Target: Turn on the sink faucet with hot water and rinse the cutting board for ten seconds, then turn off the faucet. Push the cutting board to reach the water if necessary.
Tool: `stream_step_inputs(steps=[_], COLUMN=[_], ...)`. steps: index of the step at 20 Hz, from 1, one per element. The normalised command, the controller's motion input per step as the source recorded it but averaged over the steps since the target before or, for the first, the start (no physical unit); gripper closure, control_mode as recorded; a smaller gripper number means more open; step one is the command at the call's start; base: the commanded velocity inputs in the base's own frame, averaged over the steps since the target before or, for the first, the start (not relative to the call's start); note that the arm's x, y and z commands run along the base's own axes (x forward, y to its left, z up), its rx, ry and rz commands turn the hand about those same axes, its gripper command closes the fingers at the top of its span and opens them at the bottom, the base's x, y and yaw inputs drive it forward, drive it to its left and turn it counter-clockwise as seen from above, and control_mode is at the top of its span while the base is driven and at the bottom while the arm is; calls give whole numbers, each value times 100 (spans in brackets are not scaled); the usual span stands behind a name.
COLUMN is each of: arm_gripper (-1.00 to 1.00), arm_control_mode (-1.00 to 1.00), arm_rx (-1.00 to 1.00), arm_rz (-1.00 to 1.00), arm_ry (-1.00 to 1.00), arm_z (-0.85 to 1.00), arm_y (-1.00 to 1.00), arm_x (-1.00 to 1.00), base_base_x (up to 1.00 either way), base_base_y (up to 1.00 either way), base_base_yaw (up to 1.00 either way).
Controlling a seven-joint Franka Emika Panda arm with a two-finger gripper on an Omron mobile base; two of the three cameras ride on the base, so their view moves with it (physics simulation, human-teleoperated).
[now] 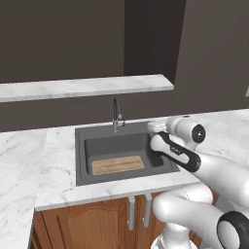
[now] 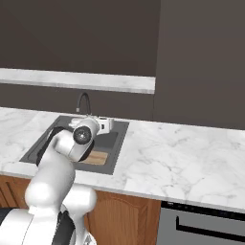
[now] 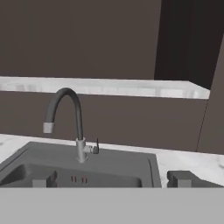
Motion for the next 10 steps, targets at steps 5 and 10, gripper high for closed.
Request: stream_step_inputs(steps=[5, 10], arm_gripper=[-100, -100], arm_control_mode=[-100, -100], arm_rx=[0, 0], arm_rz=[0, 0], arm_ry=[0, 0], arm_z=[-24, -17], arm_y=[7, 3], arm_x=[13, 17], base_base_x=[0, 0], base_base_y=[0, 0], base_base_yaw=[0, 0])
